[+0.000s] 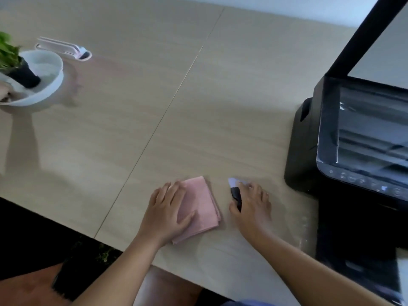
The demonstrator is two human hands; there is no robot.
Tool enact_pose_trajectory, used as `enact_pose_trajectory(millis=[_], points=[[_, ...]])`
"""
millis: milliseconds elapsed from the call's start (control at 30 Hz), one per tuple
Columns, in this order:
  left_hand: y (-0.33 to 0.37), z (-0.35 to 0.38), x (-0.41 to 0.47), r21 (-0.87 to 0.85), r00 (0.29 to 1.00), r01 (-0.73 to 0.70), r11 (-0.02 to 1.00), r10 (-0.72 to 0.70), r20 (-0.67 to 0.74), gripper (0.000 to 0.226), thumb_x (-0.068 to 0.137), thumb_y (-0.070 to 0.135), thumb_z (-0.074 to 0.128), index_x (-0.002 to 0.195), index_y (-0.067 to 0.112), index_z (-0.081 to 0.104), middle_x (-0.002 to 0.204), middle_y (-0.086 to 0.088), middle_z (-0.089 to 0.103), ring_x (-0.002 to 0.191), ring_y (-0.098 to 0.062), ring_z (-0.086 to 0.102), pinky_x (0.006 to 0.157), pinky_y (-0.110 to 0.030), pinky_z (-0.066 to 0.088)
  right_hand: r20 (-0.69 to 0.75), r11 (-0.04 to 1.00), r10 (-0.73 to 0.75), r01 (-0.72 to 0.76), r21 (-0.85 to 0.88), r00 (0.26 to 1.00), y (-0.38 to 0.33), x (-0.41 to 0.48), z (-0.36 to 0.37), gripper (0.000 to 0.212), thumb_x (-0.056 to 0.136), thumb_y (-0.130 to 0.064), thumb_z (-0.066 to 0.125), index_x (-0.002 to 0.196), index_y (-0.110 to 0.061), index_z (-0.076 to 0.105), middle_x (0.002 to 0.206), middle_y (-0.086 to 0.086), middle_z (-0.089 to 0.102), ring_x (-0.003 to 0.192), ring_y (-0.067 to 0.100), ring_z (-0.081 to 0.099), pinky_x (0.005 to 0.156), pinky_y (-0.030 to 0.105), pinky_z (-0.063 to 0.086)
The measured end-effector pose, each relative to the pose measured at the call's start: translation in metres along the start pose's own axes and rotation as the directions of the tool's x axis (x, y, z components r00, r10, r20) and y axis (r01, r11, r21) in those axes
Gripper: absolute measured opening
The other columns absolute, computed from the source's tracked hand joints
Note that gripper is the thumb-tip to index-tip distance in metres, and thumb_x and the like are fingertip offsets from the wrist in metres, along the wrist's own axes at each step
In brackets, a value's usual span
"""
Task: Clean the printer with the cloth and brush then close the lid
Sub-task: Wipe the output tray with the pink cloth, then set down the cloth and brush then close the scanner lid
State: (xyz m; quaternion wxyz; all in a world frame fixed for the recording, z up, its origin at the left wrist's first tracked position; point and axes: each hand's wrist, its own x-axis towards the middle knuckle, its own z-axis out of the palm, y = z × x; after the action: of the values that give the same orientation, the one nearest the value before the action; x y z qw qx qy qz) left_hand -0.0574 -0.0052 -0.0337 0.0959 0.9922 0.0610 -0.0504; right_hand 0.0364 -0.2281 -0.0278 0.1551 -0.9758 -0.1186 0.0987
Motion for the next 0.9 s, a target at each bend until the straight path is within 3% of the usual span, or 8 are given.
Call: enact_pose_trajectory(millis=[167, 267, 400, 567, 767, 900], points=[[0.013, 0.011, 0.01, 0.004, 0.995, -0.078, 0.997, 0.078, 0.059, 0.079, 0.089, 0.068, 0.032, 0.151, 0.021, 0.019, 0.159, -0.006, 0.017, 0.145, -0.026, 0.015, 0.116, -0.039, 0.005, 0.031, 1.0, 0.025, -0.025, 0.011, 0.999, 0.007, -0.002, 0.001, 0.048, 0.087, -0.034, 0.059, 0.133, -0.026, 0.051, 0.11, 0.009, 0.055, 0.098, 0.031, 0.05, 0.082, 0.04, 0.041], [0.019, 0.021, 0.01, 0.012, 0.992, -0.055, 0.998, 0.053, 0.119, 0.085, 0.086, 0.074, 0.025, 0.152, 0.022, 0.015, 0.16, -0.01, 0.014, 0.145, -0.033, 0.015, 0.115, -0.047, 0.011, 0.039, 0.998, 0.026, -0.028, 0.048, 0.999, 0.012, -0.001, 0.004, 0.047, 0.089, -0.024, 0.057, 0.136, -0.022, 0.05, 0.103, 0.012, 0.057, 0.093, 0.033, 0.054, 0.079, 0.04, 0.043], [0.022, 0.023, 0.018, 0.074, 0.987, -0.067, 0.995, 0.056, 0.148, 0.093, 0.081, 0.078, 0.035, 0.15, 0.016, 0.023, 0.154, -0.015, 0.024, 0.138, -0.039, 0.026, 0.11, -0.052, 0.022, 0.073, 0.986, 0.115, -0.123, 0.113, 0.991, 0.019, 0.009, -0.001, 0.044, 0.093, -0.022, 0.049, 0.137, -0.023, 0.044, 0.111, 0.009, 0.052, 0.101, 0.027, 0.054, 0.083, 0.034, 0.043], [0.022, 0.017, 0.051, 0.075, 0.976, -0.171, 0.982, 0.159, 0.15, 0.092, 0.081, 0.081, 0.025, 0.15, 0.021, 0.022, 0.158, -0.01, 0.019, 0.144, -0.034, 0.021, 0.113, -0.045, 0.01, 0.051, 0.939, 0.257, -0.261, 0.223, 0.965, 0.03, 0.03, -0.011, 0.042, 0.094, -0.028, 0.049, 0.134, -0.021, 0.041, 0.121, 0.008, 0.05, 0.104, 0.026, 0.055, 0.083, 0.036, 0.047], [0.016, 0.012, 0.083, 0.105, 0.948, -0.297, 0.949, 0.28, 0.151, 0.094, 0.08, 0.083, 0.023, 0.152, 0.024, 0.019, 0.16, -0.008, 0.011, 0.147, -0.029, 0.01, 0.115, -0.041, 0.003, 0.036, 0.887, 0.3, -0.293, 0.358, 0.953, 0.026, 0.04, -0.008, 0.033, 0.09, -0.029, 0.054, 0.12, -0.017, 0.044, 0.117, 0.009, 0.055, 0.105, 0.028, 0.053, 0.083, 0.038, 0.046], [0.015, 0.007, 0.082, 0.112, 0.941, -0.313, 0.943, 0.291, 0.174, 0.093, 0.079, 0.083, 0.026, 0.151, 0.024, 0.022, 0.16, -0.006, 0.015, 0.146, -0.028, 0.012, 0.116, -0.038, 0.004, 0.075, 0.91, 0.252, -0.263, 0.32, 0.965, 0.027, 0.028, -0.023, 0.053, 0.091, -0.037, 0.056, 0.136, -0.019, 0.036, 0.123, 0.009, 0.051, 0.109, 0.03, 0.055, 0.086, 0.037, 0.046]])
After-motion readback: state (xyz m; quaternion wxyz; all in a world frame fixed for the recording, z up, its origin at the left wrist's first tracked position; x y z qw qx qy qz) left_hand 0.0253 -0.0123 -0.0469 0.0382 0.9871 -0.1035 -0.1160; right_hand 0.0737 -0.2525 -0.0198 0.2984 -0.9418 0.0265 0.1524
